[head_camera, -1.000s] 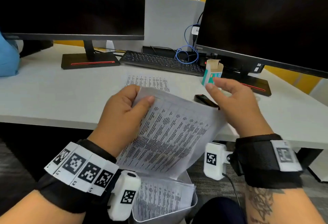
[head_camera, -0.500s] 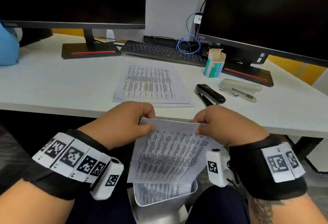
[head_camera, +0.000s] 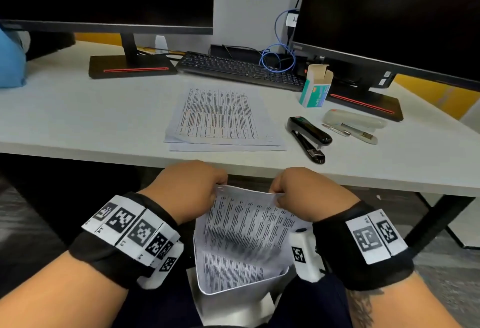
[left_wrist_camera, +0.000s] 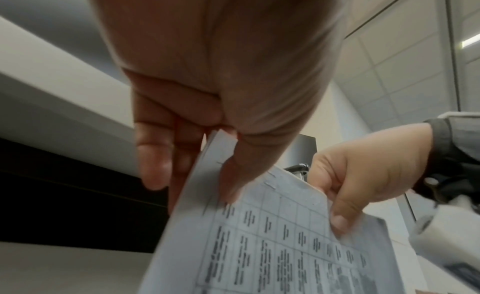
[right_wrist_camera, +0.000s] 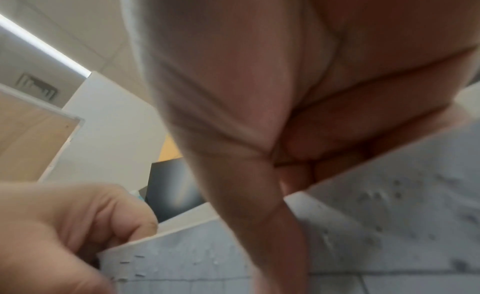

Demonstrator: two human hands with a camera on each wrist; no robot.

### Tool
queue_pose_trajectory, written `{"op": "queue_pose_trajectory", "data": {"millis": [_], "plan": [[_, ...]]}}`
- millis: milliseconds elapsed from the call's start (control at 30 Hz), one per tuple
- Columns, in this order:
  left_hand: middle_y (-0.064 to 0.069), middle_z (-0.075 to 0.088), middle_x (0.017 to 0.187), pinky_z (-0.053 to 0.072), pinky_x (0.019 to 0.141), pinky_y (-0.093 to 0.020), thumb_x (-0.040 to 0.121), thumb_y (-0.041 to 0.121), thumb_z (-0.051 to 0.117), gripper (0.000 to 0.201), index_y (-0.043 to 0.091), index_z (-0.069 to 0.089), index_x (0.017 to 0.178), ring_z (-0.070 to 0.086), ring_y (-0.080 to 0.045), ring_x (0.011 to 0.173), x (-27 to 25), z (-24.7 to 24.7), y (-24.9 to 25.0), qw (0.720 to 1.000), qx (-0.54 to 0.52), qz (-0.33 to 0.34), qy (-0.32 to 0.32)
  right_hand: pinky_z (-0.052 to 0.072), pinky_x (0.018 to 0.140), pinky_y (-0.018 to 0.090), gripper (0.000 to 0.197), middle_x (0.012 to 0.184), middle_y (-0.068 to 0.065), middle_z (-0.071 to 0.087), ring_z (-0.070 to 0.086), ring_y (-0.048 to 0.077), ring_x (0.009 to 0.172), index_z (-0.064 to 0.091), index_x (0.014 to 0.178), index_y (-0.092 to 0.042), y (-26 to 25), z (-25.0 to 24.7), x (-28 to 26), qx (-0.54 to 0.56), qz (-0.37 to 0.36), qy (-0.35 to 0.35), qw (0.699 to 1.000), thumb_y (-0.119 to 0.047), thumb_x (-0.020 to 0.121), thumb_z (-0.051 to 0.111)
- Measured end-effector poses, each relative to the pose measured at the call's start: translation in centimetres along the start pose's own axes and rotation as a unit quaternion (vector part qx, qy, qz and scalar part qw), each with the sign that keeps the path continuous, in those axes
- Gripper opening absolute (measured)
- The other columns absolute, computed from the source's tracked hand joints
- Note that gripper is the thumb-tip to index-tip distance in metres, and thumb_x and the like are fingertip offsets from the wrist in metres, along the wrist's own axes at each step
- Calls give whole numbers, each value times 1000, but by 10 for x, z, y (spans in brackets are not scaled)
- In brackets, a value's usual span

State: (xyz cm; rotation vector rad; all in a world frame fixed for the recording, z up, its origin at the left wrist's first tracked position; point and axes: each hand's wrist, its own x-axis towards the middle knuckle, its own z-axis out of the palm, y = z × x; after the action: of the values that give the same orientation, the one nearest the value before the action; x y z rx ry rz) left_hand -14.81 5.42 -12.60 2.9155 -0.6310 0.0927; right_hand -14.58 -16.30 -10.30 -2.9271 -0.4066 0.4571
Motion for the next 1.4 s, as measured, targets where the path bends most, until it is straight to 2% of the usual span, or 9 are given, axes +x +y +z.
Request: {"op": "queue_pose_trajectory", "data": {"millis": [133, 267, 367, 500, 700, 833, 1067, 1267, 1400], "plan": [[11, 50, 79, 34, 62, -27, 90, 22, 47, 19, 35, 59, 98, 48, -15, 77, 0, -6, -2, 999, -15, -11, 33, 48, 76, 28, 25, 99, 0, 68, 62, 19, 92, 74, 101, -27, 2, -2, -2, 31, -8, 19, 999, -11, 88, 59], [11, 55, 83, 32, 63, -26, 93, 22, 47, 21, 33, 60, 103, 46, -12, 77, 3, 3, 3, 1000, -14, 6, 21, 38, 66, 20, 28, 96, -1, 65, 59, 18, 91, 74, 102, -26, 8, 0, -1, 6, 13, 11, 1000, -8, 89, 57], [9, 59, 88, 32, 64, -27, 92, 18, 48, 21, 29, 62, 105, 48, -12, 79, 6, 14, 5, 999, -35, 23, -1, 33, 72, 18, 32, 97, -1, 62, 60, 19, 96, 73, 106, -23, 12, 1, -1, -14, 33, 4, 999, -4, 90, 53], [6, 65, 90, 34, 65, -28, 93, 15, 48, 20, 27, 62, 102, 54, -14, 82, 9, 19, 7, 996, -73, 36, 37, 32, 75, 20, 34, 92, -4, 53, 57, 18, 95, 71, 111, -25, 16, -4, -1, -38, 48, 34, 998, -4, 91, 53], [5, 60, 83, 32, 63, -28, 93, 12, 48, 17, 24, 60, 95, 52, -15, 78, 11, 29, 6, 996, -79, 27, 26, 34, 74, 22, 34, 104, 4, 65, 60, 21, 98, 71, 112, -21, 13, 1, -2, -55, 57, 29, 996, -4, 91, 52], [7, 57, 85, 33, 63, -28, 92, 12, 45, 18, 25, 58, 94, 53, -14, 80, 11, 32, -2, 999, -38, -5, -29, 41, 78, 24, 34, 111, 7, 67, 62, 24, 102, 71, 115, -16, 6, 15, 10, -54, 45, -16, 997, -2, 91, 50], [2, 66, 101, 47, 80, -31, 96, 20, 48, 22, 24, 64, 109, 59, -18, 97, 13, 46, -11, 992, -32, -45, -117, 43, 75, 28, 30, 107, 9, 69, 64, 27, 98, 71, 112, -13, 0, 43, 34, -78, 28, -41, 996, -5, 91, 51], [7, 67, 107, 49, 91, -33, 94, 27, 56, 21, 33, 65, 112, 60, -14, 102, 12, 47, -13, 990, -76, -50, -108, 49, 80, 35, 31, 115, 12, 66, 63, 31, 103, 69, 116, -9, -5, 88, 51, -117, -4, -56, 991, -6, 92, 49], [11, 69, 106, 47, 90, -29, 94, 28, 57, 17, 31, 67, 108, 61, -10, 100, 12, 39, -4, 992, -116, -22, -52, 48, 87, 35, 26, 116, 16, 64, 61, 32, 107, 65, 115, -3, -2, 116, 59, -127, -5, -78, 989, -9, 94, 50]]}}
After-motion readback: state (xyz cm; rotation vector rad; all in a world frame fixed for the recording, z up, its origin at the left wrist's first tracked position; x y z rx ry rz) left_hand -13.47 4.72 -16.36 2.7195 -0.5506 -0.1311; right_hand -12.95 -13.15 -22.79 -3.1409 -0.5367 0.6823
